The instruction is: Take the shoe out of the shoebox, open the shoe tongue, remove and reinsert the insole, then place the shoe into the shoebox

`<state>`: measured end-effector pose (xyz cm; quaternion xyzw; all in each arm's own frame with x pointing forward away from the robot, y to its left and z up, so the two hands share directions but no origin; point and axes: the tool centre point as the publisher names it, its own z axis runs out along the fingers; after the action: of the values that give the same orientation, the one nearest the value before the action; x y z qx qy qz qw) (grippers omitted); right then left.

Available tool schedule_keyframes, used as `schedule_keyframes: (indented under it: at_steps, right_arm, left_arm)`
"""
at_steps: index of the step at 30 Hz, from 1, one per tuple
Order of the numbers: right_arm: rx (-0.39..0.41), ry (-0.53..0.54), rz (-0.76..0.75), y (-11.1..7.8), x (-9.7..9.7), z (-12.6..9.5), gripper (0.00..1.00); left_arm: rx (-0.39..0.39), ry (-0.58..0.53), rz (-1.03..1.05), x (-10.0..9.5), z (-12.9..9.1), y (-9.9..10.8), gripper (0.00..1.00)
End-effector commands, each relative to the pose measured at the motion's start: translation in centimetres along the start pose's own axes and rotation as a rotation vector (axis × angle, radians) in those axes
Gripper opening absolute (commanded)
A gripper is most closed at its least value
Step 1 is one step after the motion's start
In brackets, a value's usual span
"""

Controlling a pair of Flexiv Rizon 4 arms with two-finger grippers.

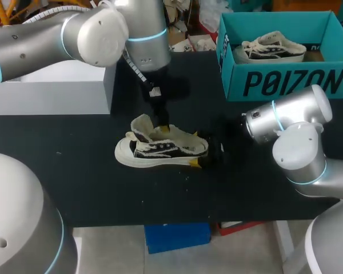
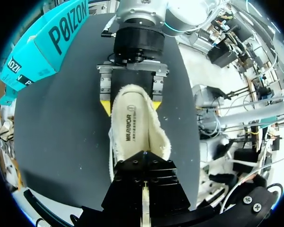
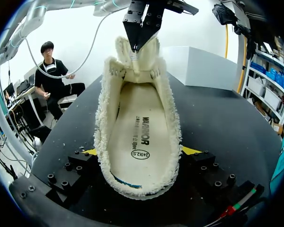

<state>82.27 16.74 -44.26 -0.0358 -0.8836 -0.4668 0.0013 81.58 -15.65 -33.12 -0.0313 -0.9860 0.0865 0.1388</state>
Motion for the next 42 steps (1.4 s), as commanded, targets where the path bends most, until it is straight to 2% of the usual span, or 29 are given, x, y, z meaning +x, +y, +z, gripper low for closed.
schedule_keyframes:
  at_steps: [1,19,42]
  right_arm:
    - [0.001,-0.002,0.001,-0.4,0.0,0.1,0.00]
    - [0.001,-0.002,0.001,-0.4,0.0,0.1,0.00]
    - [0.001,-0.002,0.001,-0.4,0.0,0.1,0.00]
  left_arm:
    - [-0.009,0.021,0.005,-1.1,1.1,-0.5,0.00]
    - [-0.037,0.077,-0.018,-1.1,4.4,-0.7,0.00]
    - [-0.057,0.126,-0.033,0.7,7.4,-0.5,0.00]
